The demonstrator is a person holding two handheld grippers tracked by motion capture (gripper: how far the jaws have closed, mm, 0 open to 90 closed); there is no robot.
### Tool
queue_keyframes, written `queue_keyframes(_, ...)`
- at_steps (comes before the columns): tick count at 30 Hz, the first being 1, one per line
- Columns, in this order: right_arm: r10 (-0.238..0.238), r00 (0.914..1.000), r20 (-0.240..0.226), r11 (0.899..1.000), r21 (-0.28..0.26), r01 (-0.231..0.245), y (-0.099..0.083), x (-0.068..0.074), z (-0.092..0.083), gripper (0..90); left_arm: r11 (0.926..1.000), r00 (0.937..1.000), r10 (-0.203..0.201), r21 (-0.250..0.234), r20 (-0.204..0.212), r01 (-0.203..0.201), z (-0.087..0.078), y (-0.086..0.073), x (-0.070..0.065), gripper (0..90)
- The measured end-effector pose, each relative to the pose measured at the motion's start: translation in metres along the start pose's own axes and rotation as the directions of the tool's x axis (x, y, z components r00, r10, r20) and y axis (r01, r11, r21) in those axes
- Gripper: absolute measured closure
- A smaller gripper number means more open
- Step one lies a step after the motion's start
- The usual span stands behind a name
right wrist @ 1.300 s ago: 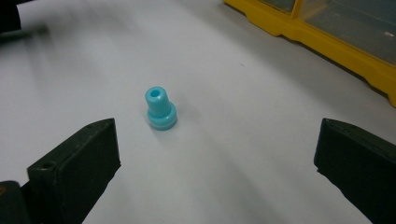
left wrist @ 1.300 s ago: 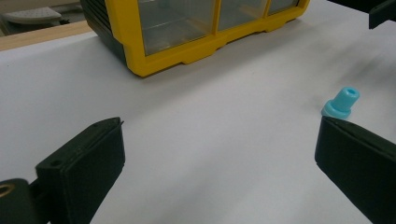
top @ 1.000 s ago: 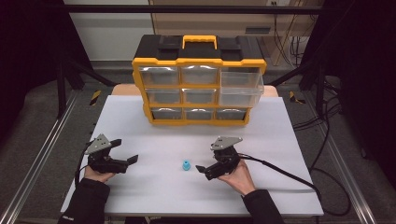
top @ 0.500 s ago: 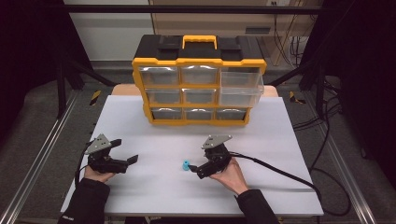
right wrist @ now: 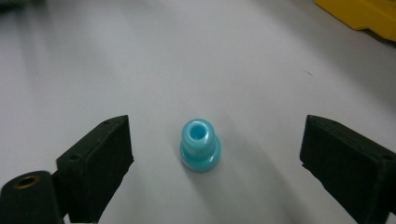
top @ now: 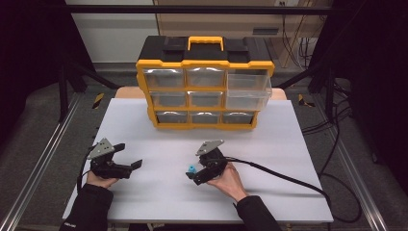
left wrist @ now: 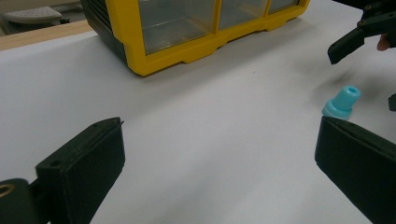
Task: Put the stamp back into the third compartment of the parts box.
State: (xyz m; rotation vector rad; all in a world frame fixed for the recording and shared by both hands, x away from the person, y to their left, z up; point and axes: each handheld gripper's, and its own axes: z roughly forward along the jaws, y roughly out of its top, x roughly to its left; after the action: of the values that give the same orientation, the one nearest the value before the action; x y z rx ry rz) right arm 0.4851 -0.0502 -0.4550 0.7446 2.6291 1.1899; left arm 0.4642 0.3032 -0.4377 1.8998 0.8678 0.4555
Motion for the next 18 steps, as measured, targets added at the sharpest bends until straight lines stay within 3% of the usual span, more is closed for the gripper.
queue_keyframes(18, 0.008, 0.9972, -0.074, 0.998, 0.057, -0.003, -0.0004, -0.0038, 0.0072, 48.2, 1.0000, 1.0000, 0.004, 0.003, 0.002, -0.004, 0.0004, 0.0000, -0.0002, 1.6)
